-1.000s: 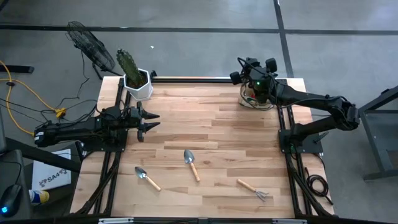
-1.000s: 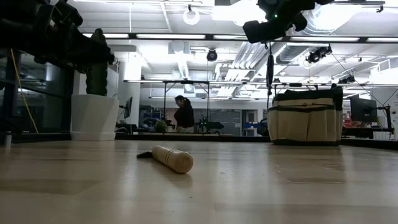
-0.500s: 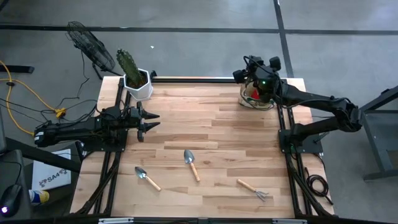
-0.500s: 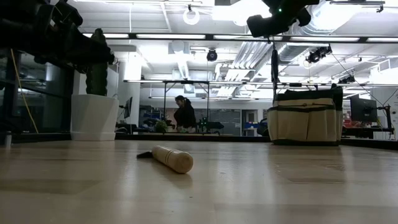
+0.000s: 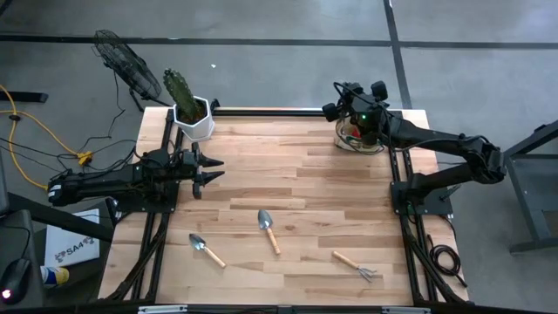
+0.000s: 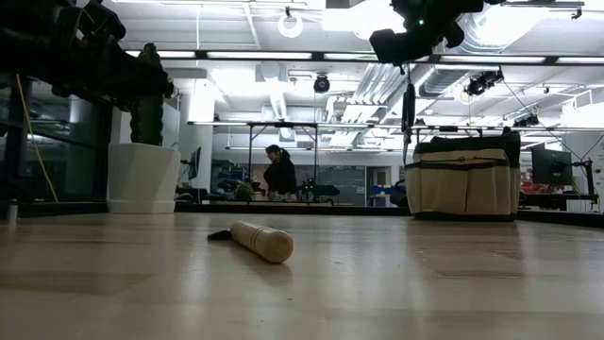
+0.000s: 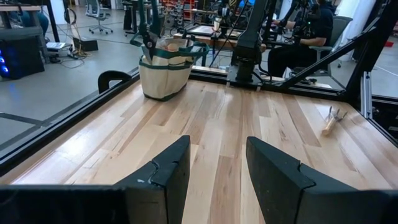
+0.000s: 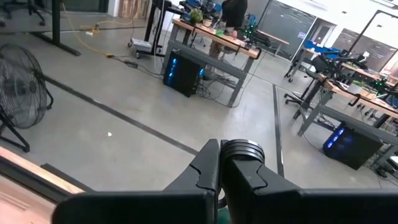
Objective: Pick & Place Garden tools in Gardening bag
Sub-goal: Put the green shear scissor into the gardening bag
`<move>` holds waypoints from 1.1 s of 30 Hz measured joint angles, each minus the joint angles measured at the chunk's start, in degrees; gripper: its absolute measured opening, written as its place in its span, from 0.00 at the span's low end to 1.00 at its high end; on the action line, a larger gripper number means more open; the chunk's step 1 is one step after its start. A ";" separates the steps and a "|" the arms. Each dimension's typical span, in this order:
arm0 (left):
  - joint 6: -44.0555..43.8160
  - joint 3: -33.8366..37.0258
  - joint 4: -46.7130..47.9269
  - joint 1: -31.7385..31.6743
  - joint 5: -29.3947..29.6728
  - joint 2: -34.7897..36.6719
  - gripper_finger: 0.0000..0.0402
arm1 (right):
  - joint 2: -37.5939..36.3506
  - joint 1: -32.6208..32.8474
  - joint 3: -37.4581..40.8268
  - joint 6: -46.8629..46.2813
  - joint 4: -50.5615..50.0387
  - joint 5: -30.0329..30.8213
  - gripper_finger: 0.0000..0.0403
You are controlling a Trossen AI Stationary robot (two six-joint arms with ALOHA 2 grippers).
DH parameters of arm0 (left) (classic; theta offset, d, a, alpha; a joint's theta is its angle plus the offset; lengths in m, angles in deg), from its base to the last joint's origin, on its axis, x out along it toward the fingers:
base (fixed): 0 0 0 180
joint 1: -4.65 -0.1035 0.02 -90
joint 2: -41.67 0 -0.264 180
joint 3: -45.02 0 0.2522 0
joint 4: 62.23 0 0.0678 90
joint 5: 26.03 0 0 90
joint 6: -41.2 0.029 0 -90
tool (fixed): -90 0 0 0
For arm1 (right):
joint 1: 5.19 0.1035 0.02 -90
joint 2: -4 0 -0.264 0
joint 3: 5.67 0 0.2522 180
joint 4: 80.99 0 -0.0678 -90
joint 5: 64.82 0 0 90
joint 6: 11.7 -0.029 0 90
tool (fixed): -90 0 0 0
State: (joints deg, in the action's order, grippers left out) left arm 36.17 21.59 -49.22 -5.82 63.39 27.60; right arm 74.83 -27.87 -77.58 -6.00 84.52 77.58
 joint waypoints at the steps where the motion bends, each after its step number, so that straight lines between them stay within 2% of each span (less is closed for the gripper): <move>1: 0.00 0.00 0.00 -0.01 -0.02 0.00 0.38 | 0.00 0.00 0.00 0.01 -0.02 0.03 0.01; 7: 0.00 0.00 0.00 0.00 -0.02 0.00 0.38 | 0.00 0.01 0.00 -0.11 -1.17 0.45 0.01; 12: 0.00 0.00 0.00 -0.01 -0.02 0.00 0.38 | 0.00 0.00 0.00 -0.18 -3.66 4.19 0.01; 18: 0.00 0.00 0.00 0.00 0.00 0.00 0.38 | 0.04 0.02 0.02 -0.51 -3.69 4.50 0.01; 22: 0.00 0.00 0.02 -0.02 0.02 0.00 0.38 | 0.04 0.00 0.02 -0.52 -3.43 4.37 0.01; 26: 0.00 0.00 0.04 0.00 0.02 0.00 0.38 | 0.04 0.00 0.02 -1.43 -3.43 1.26 0.01; 33: 0.00 0.00 0.20 0.00 0.02 0.00 0.38 | 0.18 0.00 0.02 -2.17 -3.50 1.12 0.01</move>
State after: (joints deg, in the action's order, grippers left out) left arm 36.17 21.59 -49.02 -5.81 63.41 27.60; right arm 75.01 -27.87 -77.56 -8.17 81.02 78.71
